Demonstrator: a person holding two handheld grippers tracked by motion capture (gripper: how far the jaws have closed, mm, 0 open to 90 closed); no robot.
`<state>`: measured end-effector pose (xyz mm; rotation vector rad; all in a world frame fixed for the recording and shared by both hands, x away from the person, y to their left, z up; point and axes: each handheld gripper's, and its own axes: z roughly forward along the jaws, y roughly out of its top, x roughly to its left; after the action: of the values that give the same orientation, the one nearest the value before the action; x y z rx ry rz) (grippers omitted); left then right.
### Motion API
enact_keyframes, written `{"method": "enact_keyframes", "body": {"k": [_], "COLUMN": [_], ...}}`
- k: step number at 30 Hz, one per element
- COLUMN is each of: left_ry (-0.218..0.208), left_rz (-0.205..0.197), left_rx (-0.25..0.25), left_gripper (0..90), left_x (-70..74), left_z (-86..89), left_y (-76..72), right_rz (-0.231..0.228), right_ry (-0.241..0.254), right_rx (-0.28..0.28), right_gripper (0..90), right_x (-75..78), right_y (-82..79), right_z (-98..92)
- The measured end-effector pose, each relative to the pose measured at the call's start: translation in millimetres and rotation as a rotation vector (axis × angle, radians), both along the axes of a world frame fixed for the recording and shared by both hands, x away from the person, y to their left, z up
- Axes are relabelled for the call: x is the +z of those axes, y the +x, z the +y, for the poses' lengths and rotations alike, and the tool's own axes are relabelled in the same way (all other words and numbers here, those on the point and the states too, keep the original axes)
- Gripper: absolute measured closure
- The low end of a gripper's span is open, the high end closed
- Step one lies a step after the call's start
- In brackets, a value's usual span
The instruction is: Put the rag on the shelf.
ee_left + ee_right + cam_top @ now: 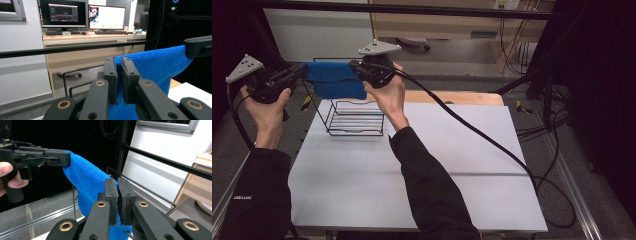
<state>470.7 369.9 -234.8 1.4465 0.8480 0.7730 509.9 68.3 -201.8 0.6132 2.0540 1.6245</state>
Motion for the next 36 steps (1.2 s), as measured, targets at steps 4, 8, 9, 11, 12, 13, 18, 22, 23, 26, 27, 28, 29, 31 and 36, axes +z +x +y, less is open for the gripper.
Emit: {"method": "enact_keyframes", "body": {"k": [4,8,9,11,12,13,18,22,23,26,27,28,29,31,36], "left_ry": [-0.001,0.007,0.01,0.011,0.013,0.015,0.019,0.035,0.035,0.027,0.018,0.014,0.009,-0.002,0.07], "left_rz": [0.025,0.06,0.069,0.09,0.098,0.102,0.128,0.139,0.144,0.147,0.149,0.146,0.143,0.148,0.225], "left_rx": [-0.003,-0.01,-0.011,-0.01,-0.011,-0.008,-0.017,-0.012,-0.009,0.004,0.002,0.004,0.006,-0.003,-0.028], "left_gripper": [83.3,82.1,81.9,81.1,81.0,80.8,79.0,76.8,75.6,69.6,68.2,67.7,67.7,69.3,84.1], "left_x": [-2.6,-4.1,-4.5,-5.6,-6.4,-7.4,-13.1,-12.6,-10.9,-3.4,0.0,3.6,7.0,11.5,7.6], "left_z": [0.8,2.2,2.6,3.0,3.2,3.5,3.9,4.1,5.1,9.7,11.5,13.0,14.2,15.0,5.9], "left_y": [-2.5,-5.1,-5.8,-6.7,-6.8,-7.0,-7.0,-9.0,-10.7,-17.2,-19.2,-21.2,-22.9,-24.6,-20.2], "right_rz": [0.021,0.05,0.053,0.06,0.06,0.065,0.081,0.078,0.076,0.078,0.078,0.082,0.081,0.079,0.074], "right_ry": [-0.012,-0.033,-0.038,-0.047,-0.053,-0.055,-0.053,-0.071,-0.076,-0.081,-0.082,-0.083,-0.086,-0.093,-0.126], "right_rx": [0.007,0.017,0.017,0.021,0.025,0.025,0.033,0.043,0.044,0.045,0.045,0.046,0.047,0.052,0.056], "right_gripper": [87.1,87.0,87.0,87.0,87.0,87.0,86.8,86.7,86.7,86.7,86.7,86.6,86.5,86.4,85.8], "right_x": [-1.3,-2.6,-3.1,-4.3,-5.1,-6.1,-14.8,-20.8,-21.3,-22.9,-23.2,-23.7,-24.3,-26.0,-32.4], "right_y": [-2.0,-4.6,-5.5,-6.8,-7.2,-8.0,-8.6,-9.2,-9.5,-9.8,-9.9,-9.9,-9.9,-10.4,-10.9], "right_z": [0.7,1.2,1.5,1.8,2.1,2.8,1.0,1.1,1.4,2.6,2.9,3.2,3.5,4.8,8.0]}}
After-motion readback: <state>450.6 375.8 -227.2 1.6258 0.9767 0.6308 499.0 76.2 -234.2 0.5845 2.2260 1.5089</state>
